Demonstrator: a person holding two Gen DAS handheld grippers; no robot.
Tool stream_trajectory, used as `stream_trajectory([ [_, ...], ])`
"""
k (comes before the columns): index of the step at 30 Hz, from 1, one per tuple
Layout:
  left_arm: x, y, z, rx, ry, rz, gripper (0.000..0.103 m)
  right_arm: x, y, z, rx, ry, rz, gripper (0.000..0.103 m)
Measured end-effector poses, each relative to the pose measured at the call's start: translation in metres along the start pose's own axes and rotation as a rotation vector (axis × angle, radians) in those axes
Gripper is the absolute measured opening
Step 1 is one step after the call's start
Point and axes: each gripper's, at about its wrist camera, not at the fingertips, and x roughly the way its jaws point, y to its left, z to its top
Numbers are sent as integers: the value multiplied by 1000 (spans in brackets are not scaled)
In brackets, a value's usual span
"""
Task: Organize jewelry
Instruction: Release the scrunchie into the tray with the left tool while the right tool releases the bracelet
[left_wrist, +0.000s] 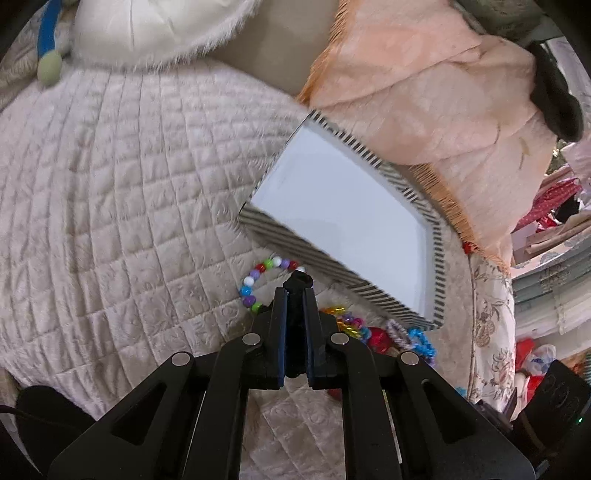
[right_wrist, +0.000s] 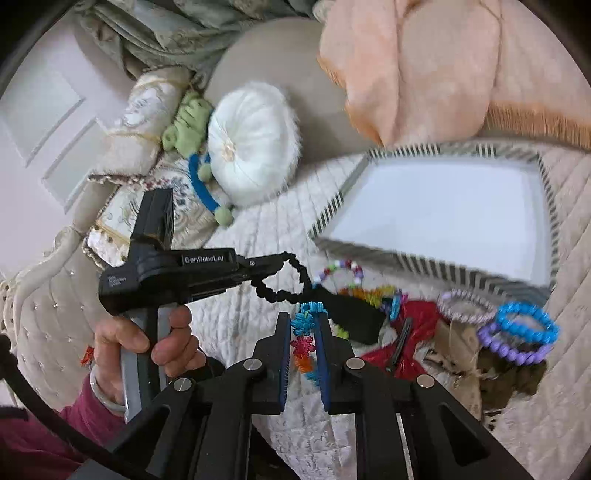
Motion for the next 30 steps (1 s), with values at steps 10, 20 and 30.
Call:
stream_trajectory([
  [10, -30, -26, 2, 107, -85, 75, 6, -26, 5, 18, -28, -66, -45, 12],
  [20, -23, -50, 3, 202, -104, 145, 6, -34, -13, 31, -38, -64, -131, 12],
  [30, 6, -69, 25, 266, -105, 194, 6, -33, -61, 59, 6, -64, -216, 12],
])
